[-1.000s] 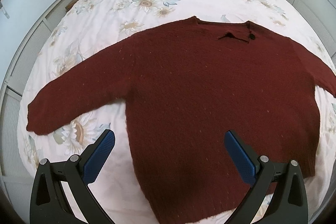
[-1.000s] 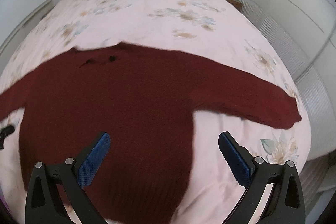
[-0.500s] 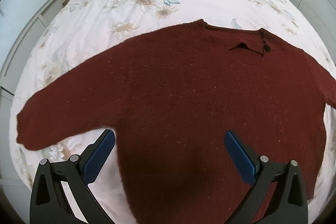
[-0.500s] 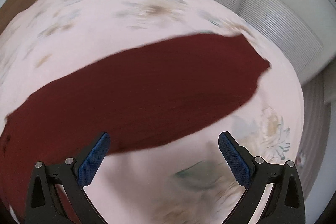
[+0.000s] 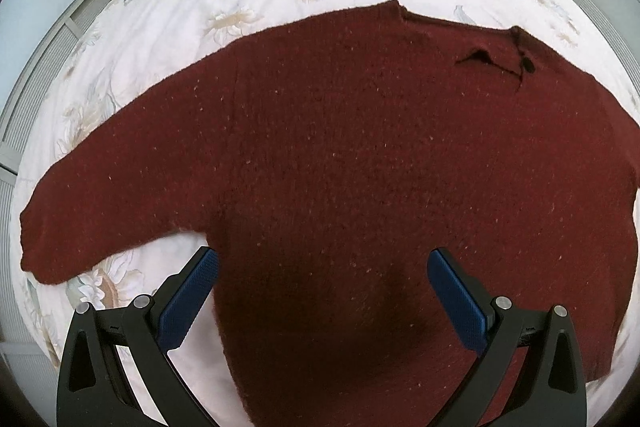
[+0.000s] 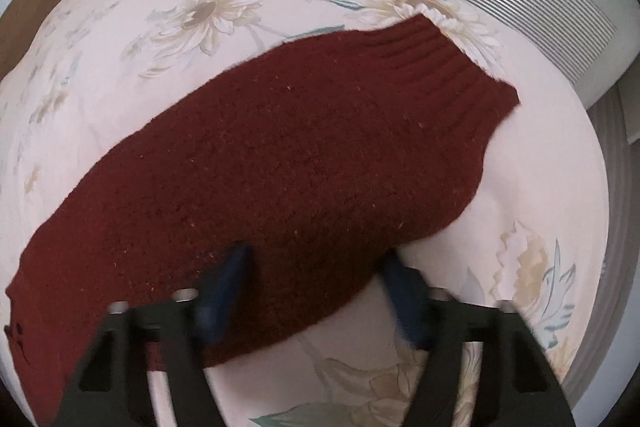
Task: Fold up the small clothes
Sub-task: 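Move the right gripper to the sweater sleeve cuff and grasp it, then carry the held sleeve across the sweater body and release it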
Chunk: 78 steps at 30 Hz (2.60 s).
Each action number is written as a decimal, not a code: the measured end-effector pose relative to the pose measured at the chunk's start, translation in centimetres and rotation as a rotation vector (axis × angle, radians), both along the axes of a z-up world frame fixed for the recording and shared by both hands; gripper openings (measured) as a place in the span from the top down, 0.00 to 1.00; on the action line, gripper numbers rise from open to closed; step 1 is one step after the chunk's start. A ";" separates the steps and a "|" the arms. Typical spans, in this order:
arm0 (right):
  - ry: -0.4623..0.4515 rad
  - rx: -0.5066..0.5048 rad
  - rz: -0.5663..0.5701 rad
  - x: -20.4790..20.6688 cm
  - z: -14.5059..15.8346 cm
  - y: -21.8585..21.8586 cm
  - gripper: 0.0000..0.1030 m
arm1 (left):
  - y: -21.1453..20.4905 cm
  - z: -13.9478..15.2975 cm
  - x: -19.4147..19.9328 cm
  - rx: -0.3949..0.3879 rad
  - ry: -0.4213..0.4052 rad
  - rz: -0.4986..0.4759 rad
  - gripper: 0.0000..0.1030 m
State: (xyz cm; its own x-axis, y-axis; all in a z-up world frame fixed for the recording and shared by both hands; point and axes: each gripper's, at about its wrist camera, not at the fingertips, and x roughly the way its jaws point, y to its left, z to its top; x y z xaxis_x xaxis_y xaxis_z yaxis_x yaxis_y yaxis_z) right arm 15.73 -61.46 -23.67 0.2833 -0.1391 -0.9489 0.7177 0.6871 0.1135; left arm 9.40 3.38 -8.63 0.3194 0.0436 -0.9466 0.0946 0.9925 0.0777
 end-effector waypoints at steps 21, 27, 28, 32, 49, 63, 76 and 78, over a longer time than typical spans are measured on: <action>-0.325 -0.152 0.513 7.1 18.0 22.2 0.87 | 1.8 1.5 -1.0 -0.033 -0.054 0.002 0.01; -0.337 -0.098 0.665 10.9 18.5 31.8 0.87 | 2.7 1.6 -1.0 -0.056 -0.062 0.014 0.01; -0.341 -0.087 0.687 11.2 18.4 33.2 0.87 | 2.8 1.6 -1.0 -0.058 -0.063 0.014 0.01; -0.354 -0.038 0.767 12.1 17.9 38.8 0.87 | 3.4 2.0 -0.8 -0.050 -0.076 0.008 0.01; -0.058 0.089 0.932 10.2 3.8 49.1 0.83 | 4.3 0.4 0.8 -0.101 -0.018 0.011 0.01; -0.016 -0.065 0.974 8.0 6.4 47.2 0.23 | 3.7 0.0 1.2 -0.074 -0.011 -0.014 0.01; 0.002 -0.174 0.706 3.4 5.3 32.3 0.23 | -1.6 1.0 1.6 -0.080 -0.027 -0.168 0.01; 0.011 -0.189 0.666 3.5 4.8 30.2 0.23 | -3.4 1.5 2.2 -0.085 -0.038 -0.207 0.01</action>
